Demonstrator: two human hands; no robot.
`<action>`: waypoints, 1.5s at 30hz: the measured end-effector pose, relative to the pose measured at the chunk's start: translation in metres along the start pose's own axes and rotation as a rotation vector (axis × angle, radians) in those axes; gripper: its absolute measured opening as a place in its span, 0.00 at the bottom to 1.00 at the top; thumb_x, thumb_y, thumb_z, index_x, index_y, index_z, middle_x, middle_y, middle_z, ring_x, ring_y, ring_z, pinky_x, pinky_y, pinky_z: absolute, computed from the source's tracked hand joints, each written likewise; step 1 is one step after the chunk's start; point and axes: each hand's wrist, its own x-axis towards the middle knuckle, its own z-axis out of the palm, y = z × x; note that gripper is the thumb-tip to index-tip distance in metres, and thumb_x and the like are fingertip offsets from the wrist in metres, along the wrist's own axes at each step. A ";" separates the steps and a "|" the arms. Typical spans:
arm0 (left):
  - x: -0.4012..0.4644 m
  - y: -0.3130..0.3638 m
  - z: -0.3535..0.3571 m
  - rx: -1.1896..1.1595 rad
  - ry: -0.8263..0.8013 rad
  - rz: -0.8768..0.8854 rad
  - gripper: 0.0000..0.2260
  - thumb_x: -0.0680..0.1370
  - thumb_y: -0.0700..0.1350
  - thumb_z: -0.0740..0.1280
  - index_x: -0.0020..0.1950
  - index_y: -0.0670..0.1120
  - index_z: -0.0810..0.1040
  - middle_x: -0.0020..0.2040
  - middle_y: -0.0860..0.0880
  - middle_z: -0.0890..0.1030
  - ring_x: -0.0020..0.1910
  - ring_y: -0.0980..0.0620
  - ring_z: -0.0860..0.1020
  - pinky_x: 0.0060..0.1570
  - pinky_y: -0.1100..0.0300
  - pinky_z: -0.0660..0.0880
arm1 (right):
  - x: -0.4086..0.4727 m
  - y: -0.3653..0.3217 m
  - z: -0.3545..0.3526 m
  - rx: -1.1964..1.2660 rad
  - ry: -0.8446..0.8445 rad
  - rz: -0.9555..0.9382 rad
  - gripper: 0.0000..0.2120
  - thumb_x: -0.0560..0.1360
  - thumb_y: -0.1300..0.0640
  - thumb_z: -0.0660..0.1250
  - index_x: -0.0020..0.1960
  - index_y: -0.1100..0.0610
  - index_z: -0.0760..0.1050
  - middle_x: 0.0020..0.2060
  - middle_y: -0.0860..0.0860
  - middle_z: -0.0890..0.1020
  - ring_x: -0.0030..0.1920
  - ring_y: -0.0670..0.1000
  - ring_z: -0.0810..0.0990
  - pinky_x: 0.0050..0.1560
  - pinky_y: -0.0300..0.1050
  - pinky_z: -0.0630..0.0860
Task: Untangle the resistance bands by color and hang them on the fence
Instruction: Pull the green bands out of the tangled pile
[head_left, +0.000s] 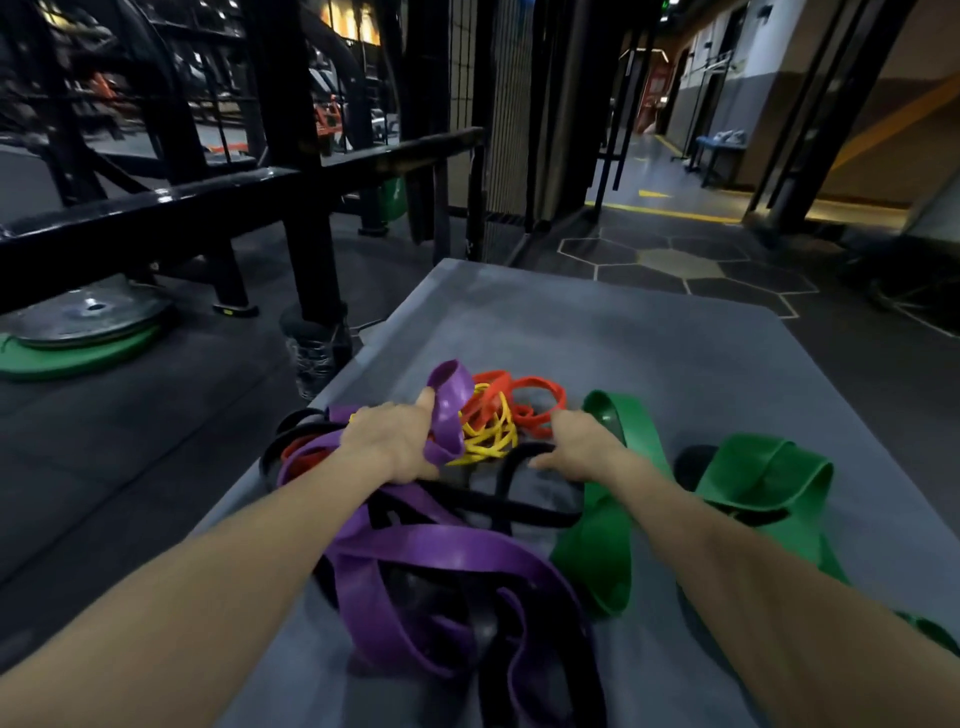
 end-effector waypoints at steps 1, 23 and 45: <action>-0.001 -0.002 -0.001 0.022 0.026 0.017 0.37 0.68 0.57 0.71 0.70 0.46 0.58 0.60 0.45 0.77 0.61 0.43 0.74 0.55 0.51 0.72 | 0.002 0.000 0.003 -0.042 0.011 0.037 0.22 0.72 0.55 0.71 0.60 0.66 0.71 0.59 0.61 0.78 0.60 0.60 0.76 0.57 0.48 0.73; -0.044 -0.045 -0.029 -0.037 -0.006 0.015 0.40 0.68 0.72 0.59 0.74 0.53 0.58 0.70 0.48 0.62 0.72 0.47 0.58 0.71 0.49 0.53 | -0.008 -0.070 0.000 0.282 0.145 -0.179 0.09 0.72 0.59 0.69 0.51 0.59 0.81 0.50 0.56 0.83 0.51 0.51 0.79 0.45 0.37 0.66; -0.119 0.168 -0.035 -0.417 0.196 0.344 0.17 0.76 0.50 0.65 0.63 0.48 0.74 0.61 0.45 0.73 0.62 0.44 0.73 0.60 0.51 0.71 | -0.236 0.123 -0.038 0.304 0.399 0.345 0.15 0.75 0.61 0.67 0.61 0.62 0.76 0.58 0.58 0.80 0.58 0.57 0.77 0.59 0.51 0.74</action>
